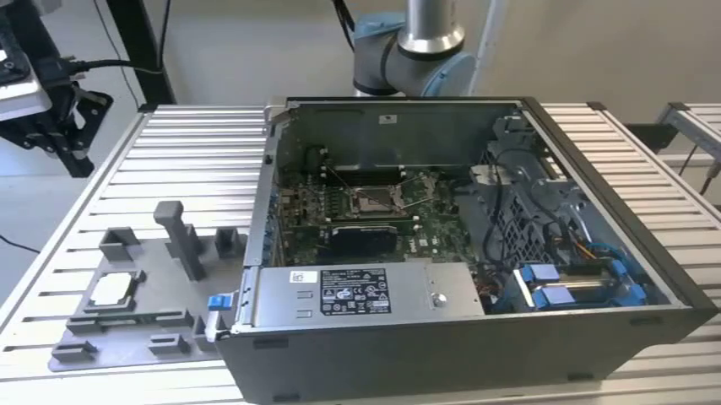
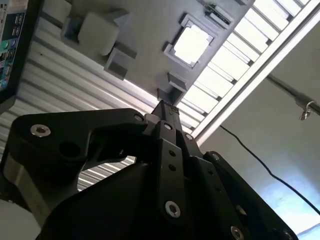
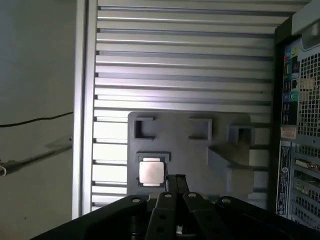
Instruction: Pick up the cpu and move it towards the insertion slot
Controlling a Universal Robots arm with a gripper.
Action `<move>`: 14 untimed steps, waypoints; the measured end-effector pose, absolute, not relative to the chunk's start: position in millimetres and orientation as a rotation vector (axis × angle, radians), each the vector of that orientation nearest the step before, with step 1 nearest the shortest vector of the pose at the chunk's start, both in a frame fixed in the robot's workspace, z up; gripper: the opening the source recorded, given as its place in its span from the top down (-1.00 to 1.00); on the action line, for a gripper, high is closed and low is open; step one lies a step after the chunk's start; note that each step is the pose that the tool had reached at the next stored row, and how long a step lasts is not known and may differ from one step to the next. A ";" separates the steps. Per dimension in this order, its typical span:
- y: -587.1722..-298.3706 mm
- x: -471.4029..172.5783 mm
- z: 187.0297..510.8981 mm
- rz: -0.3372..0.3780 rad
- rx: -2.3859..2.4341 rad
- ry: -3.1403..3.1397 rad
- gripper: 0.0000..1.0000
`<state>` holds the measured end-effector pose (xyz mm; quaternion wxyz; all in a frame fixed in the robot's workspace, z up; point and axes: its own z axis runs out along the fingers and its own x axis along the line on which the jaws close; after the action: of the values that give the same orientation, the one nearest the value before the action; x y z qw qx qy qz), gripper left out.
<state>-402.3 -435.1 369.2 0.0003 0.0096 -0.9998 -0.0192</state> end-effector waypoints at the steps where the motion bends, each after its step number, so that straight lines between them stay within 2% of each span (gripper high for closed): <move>1: -436.9 -404.9 369.2 -0.060 0.030 -3.140 1.00; 14: -441.5 -418.4 368.0 -0.060 0.032 -3.140 1.00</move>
<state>-418.4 -441.5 368.0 0.0004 0.0102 -0.9998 -0.0192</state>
